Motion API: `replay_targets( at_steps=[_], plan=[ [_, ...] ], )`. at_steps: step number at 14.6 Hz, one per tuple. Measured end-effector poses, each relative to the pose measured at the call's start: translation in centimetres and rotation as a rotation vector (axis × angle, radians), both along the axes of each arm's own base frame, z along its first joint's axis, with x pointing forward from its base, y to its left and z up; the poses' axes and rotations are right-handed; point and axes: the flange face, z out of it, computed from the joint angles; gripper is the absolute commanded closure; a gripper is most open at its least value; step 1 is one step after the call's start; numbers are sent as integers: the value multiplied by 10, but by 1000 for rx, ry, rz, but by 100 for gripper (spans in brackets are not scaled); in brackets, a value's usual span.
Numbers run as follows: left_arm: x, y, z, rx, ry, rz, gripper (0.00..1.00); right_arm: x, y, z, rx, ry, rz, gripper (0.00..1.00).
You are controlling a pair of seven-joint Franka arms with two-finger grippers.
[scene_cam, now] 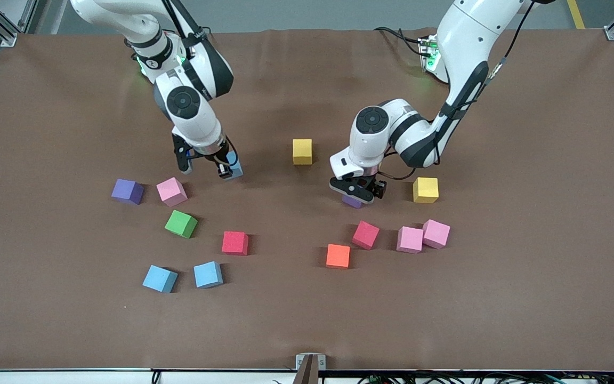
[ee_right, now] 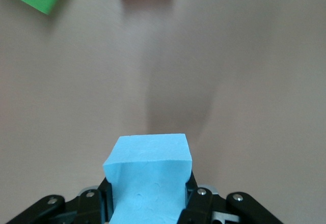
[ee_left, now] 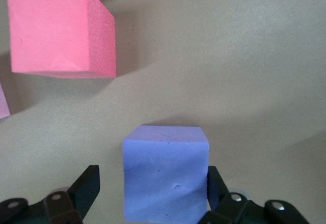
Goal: Arrange 11 blocks into digit 3
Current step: 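Grasp the purple cube with the left gripper while the right gripper carries blue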
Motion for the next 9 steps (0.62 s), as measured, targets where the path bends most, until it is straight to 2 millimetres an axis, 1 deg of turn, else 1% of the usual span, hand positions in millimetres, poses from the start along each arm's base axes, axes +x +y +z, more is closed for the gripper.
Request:
replay_targets(
  at_steps=[1,3,5,7,9],
  plan=[
    [0,0,-1,-2,1,0,19,-9,5,-5,-2,0,-12,100],
    [1,0,-1,-6,0,7,40,-21,17,-9,1,-8,-36,100],
    [3,0,0,-14,-1,44,51,-25,26,-7,17,-30,-43,100],
    [4,-1,0,-24,-1,93,52,-31,38,-7,35,-52,-51,100],
    [7,-1,3,-40,-1,182,53,-40,50,-15,36,-54,-52,100]
  ],
)
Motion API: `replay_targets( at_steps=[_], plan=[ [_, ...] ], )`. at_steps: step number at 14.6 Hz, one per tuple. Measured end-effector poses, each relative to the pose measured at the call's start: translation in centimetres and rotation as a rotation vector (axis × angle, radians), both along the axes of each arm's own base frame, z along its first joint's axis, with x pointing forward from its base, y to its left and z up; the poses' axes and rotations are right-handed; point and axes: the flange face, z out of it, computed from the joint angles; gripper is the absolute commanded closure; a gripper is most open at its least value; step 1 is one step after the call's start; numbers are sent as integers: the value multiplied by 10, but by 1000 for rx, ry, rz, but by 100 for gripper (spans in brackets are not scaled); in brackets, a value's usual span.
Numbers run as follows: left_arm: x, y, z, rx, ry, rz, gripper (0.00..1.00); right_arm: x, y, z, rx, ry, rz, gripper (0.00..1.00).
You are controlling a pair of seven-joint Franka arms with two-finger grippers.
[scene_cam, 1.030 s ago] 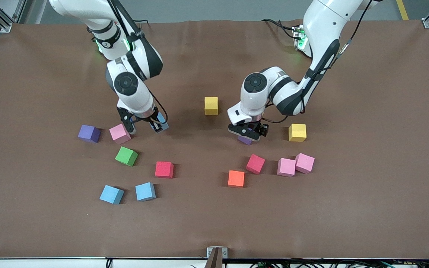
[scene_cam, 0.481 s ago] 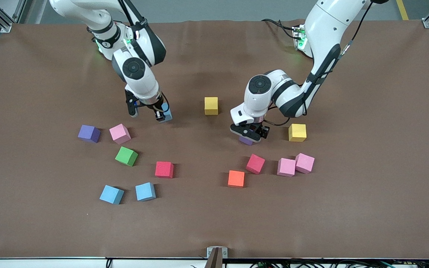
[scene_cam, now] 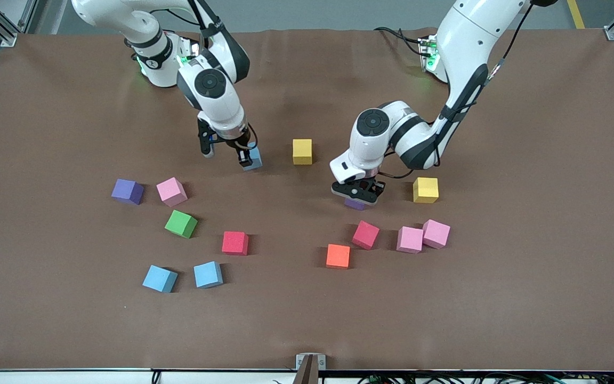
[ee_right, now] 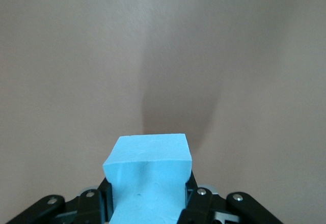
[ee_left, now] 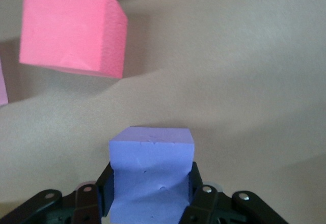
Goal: Arrange 11 blocks into digit 3
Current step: 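Grasp the purple cube with the left gripper while the right gripper carries blue, then place the blue cube beside yellow while the left gripper places purple opposite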
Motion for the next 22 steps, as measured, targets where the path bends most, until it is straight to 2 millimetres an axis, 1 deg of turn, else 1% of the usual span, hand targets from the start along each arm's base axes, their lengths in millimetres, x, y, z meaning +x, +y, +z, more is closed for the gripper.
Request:
replay_targets(
  at_steps=[3,5,6,8,10,12,14,16,20,22],
  plan=[
    [7,0,7,-30,10,261,53,-11,11,-16,-10,14,-16,100],
    [8,-2,17,-37,22,402,53,-20,20,-18,-8,19,-26,100],
    [6,-5,23,-35,32,439,53,-25,26,-18,-5,21,-33,100],
    [-4,-14,37,-21,52,478,53,-31,35,-17,7,24,-47,100],
    [-18,-24,48,-1,65,517,53,-28,39,-15,19,24,-60,100],
    [-30,-35,54,4,72,562,53,-22,44,-17,22,23,-75,100],
    [-42,-45,56,0,79,634,53,-16,50,-21,23,24,-99,100],
    [-52,-52,54,-7,81,750,53,-12,54,-25,23,25,-118,100],
    [-68,-61,47,-11,79,1010,53,-9,63,-30,23,26,-150,100],
    [-73,-64,42,-13,77,1151,53,-8,67,-33,23,27,-159,100]
  ],
)
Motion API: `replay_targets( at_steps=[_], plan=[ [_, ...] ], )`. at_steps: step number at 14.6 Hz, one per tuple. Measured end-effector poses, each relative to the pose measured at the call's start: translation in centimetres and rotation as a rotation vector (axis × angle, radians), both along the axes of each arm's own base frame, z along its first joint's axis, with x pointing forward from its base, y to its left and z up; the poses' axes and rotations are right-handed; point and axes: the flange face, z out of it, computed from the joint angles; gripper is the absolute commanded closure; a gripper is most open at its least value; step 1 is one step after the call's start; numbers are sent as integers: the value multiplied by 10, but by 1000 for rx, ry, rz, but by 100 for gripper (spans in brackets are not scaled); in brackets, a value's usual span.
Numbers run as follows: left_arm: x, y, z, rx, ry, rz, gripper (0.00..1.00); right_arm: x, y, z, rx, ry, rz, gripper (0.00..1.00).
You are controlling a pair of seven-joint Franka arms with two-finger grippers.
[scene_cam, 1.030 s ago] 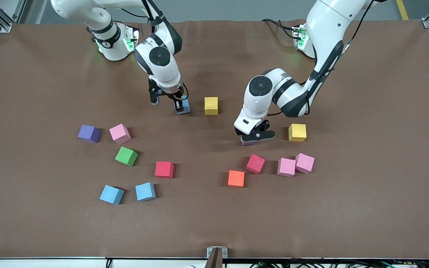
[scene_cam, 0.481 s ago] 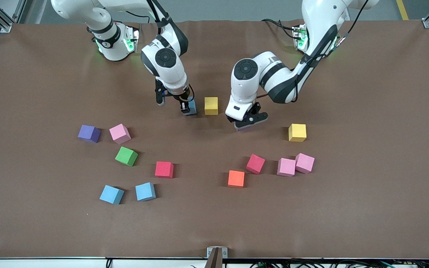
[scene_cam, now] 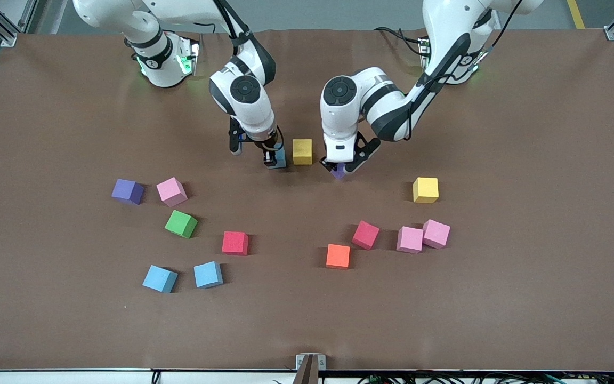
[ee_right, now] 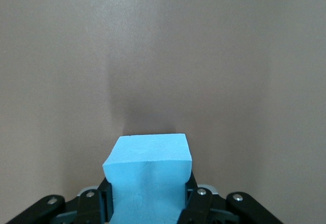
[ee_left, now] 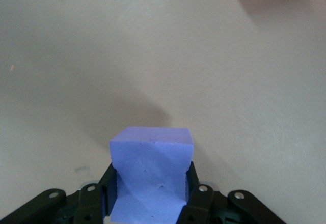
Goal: Arrange 11 blocks into digit 3
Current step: 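Place the blue cube beside yellow while the left gripper places purple opposite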
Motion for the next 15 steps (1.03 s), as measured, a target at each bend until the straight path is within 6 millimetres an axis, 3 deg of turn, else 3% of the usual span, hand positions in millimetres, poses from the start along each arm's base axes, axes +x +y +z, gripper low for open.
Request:
replay_targets(
  at_steps=[10,15],
  plan=[
    [-4,0,-18,20,2,432,53,-8,8,-5,-6,7,-15,100],
    [-19,-12,-25,30,1,543,53,-10,11,-5,-6,8,-21,100]
  ],
)
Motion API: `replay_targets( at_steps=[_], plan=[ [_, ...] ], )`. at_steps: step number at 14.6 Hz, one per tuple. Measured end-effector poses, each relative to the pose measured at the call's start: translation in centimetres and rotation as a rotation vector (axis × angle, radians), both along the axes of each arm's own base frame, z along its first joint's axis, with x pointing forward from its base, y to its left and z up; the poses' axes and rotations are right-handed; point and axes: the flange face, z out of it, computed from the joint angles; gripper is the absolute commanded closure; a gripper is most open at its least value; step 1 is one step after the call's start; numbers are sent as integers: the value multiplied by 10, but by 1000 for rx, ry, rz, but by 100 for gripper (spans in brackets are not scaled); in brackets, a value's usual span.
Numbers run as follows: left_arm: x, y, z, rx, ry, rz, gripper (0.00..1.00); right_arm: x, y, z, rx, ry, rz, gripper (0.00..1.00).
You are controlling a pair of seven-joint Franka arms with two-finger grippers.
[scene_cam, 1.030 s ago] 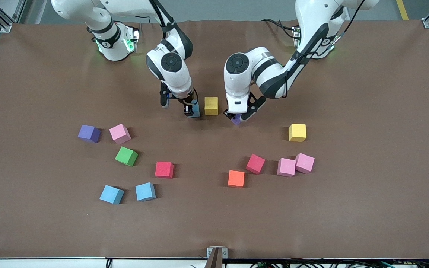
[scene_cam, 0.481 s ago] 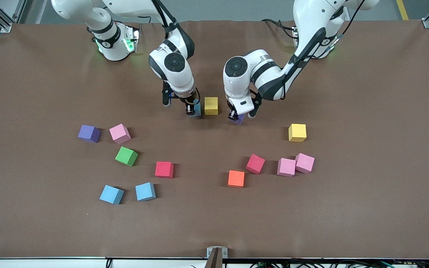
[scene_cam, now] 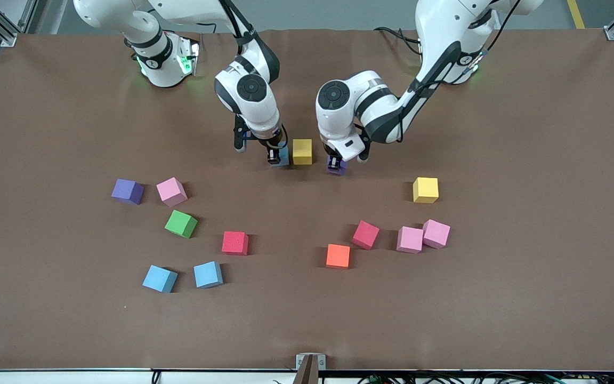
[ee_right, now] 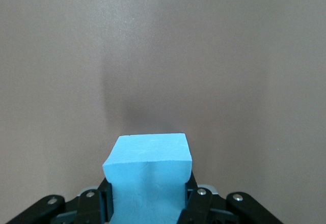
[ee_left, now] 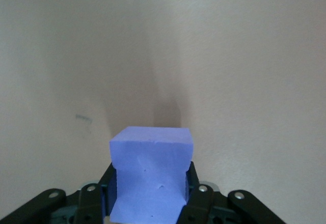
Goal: Arrange 11 blocks into digit 3
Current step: 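Place the blue cube beside yellow while the left gripper places purple opposite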
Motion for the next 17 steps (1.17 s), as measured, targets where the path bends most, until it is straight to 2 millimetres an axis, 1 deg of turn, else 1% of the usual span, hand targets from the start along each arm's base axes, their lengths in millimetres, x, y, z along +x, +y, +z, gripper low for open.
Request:
replay_targets(
  at_steps=[2,10,12,17],
  plan=[
    [-8,-6,-4,5,2,39,53,-1,1,0,0,0,3,100],
    [-18,-17,-4,7,-8,153,53,-2,3,0,0,0,-3,100],
    [-19,-19,-4,6,-10,169,53,-1,4,0,1,0,-13,100],
    [-18,-21,-10,7,-1,180,53,0,6,0,2,0,-16,100]
  ],
)
